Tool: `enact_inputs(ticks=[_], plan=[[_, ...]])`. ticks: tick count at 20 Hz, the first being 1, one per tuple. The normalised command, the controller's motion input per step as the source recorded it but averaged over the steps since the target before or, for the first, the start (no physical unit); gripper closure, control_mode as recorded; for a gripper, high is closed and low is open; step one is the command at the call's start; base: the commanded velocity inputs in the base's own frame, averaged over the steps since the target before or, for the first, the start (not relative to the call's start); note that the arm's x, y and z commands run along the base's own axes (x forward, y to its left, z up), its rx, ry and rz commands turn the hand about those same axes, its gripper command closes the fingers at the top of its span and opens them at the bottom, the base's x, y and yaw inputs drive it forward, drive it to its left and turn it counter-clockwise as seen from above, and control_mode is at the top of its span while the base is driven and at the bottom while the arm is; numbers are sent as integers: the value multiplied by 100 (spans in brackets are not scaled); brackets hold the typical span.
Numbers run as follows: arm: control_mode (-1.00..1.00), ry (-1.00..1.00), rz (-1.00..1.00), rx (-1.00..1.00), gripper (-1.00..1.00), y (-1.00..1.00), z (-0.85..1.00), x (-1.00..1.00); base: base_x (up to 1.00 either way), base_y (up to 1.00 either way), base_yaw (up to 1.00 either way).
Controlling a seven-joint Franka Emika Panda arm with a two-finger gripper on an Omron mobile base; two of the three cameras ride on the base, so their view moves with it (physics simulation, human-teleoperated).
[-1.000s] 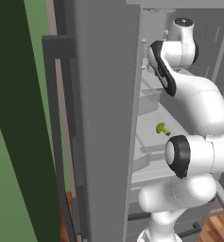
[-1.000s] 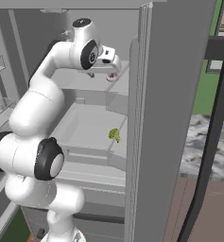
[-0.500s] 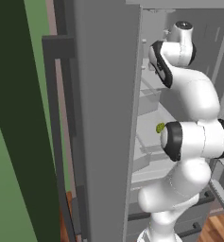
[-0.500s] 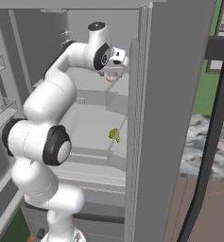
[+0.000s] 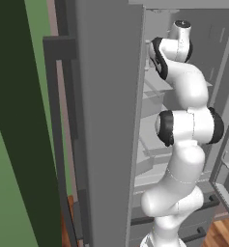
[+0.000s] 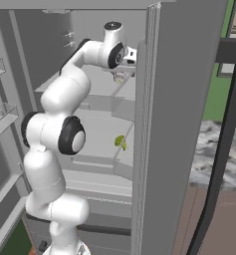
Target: Retrieve the bottle and the shaker from the cabinet and place them next to the mixing bowl on the counter. Then add garlic from the fridge to the mixing bowl.
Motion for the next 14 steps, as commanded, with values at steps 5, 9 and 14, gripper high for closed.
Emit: enact_inputs(ticks=[5,9,14], plan=[[-100,0,0,0,-100,0,0,-9,0,0,0],[-100,0,0,1,-100,-2,0,-40,0,0,0],[-100,0,0,1,-100,0,-1,-40,0,0,0]])
